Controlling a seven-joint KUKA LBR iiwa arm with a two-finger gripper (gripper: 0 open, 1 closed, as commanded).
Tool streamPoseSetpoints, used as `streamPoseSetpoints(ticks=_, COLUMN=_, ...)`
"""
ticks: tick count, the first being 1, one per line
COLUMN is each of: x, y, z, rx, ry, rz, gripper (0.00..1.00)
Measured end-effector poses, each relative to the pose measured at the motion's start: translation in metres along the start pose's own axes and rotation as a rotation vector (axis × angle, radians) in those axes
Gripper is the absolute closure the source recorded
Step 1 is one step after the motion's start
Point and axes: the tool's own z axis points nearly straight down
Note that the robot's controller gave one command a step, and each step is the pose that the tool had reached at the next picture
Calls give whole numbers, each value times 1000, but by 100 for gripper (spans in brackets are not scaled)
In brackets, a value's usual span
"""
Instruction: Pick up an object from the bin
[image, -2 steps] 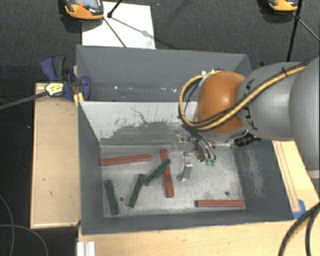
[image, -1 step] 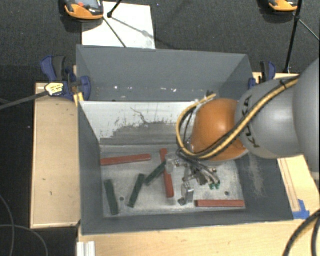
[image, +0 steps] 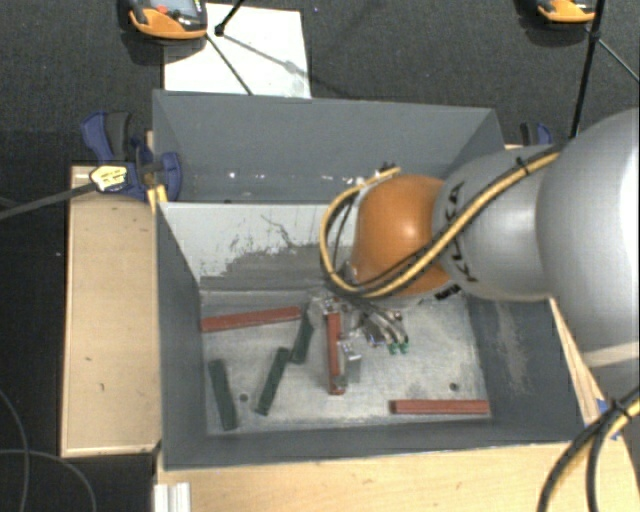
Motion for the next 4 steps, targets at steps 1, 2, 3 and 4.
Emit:
streamPoseSetpoints(ticks=1, x=-37, y=27, z=7, rx=1, ry=-5, rz=-87, gripper=0)
streamPoseSetpoints(ticks=2, x=-49, y=75, z=11, rx=0, ry=-3, rz=-56, gripper=100)
streamPoseSetpoints(ticks=3, x=-49, y=75, z=11, rx=0, ry=-3, rz=-56, gripper=0)
streamPoseSetpoints(ticks=4, x=-49, y=75, z=11, rx=0, ry=-3, rz=-56, gripper=0)
